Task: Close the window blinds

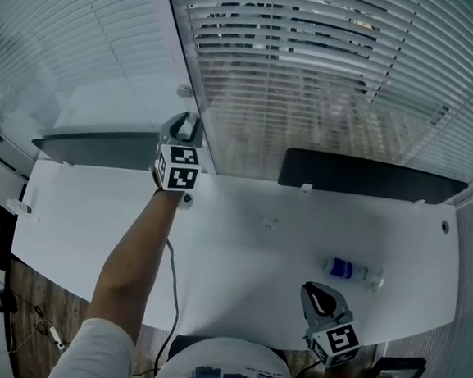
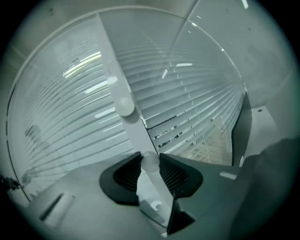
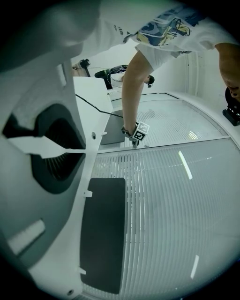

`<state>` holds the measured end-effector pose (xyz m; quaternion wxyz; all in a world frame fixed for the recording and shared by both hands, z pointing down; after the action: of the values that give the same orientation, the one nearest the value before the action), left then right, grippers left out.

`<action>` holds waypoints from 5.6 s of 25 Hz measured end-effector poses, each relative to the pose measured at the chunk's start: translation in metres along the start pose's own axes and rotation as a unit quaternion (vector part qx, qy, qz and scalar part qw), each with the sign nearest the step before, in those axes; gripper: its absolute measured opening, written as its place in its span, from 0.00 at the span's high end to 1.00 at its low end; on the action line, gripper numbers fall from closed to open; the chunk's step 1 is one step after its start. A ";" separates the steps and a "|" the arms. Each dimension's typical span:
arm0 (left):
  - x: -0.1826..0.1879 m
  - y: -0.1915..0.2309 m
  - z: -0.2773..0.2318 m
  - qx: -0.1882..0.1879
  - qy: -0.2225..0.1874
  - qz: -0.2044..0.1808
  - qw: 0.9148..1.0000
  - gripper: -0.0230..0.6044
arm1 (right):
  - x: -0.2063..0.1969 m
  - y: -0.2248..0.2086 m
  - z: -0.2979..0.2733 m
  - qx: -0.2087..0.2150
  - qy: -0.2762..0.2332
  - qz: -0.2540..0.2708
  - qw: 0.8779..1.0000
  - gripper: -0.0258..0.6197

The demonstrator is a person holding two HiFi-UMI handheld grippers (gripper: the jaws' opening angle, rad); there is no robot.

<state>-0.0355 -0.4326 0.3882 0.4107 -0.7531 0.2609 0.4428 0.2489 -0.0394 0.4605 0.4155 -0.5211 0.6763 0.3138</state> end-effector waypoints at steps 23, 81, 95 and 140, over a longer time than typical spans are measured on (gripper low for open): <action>0.002 0.005 0.009 0.007 -0.022 0.079 0.997 0.73 | 0.001 0.000 0.000 -0.001 -0.005 -0.004 1.000 0.94; -0.009 0.015 -0.001 -0.046 -0.044 0.326 0.943 0.77 | 0.002 0.000 -0.001 0.008 -0.003 -0.002 1.000 0.94; 0.001 0.006 0.006 -0.021 0.009 0.048 0.999 0.69 | 0.002 -0.002 0.000 0.007 -0.004 -0.001 1.000 0.94; -0.012 0.011 0.002 -0.053 -0.079 0.392 0.915 0.77 | 0.005 0.000 -0.004 0.010 -0.002 0.009 1.000 0.94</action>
<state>-0.0504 -0.4364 0.3938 0.1830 -0.5739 0.4775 0.6396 0.2473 -0.0445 0.4579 0.4190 -0.5103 0.6831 0.3121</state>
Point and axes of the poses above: the fingertips, and each gripper's own axes: z backward along the fingers, y to its left, x out of its top, the point moved 9 cm from there along z, backward along the fingers, and after that the axes turned 10 degrees about -x, right-handed, at the moved point
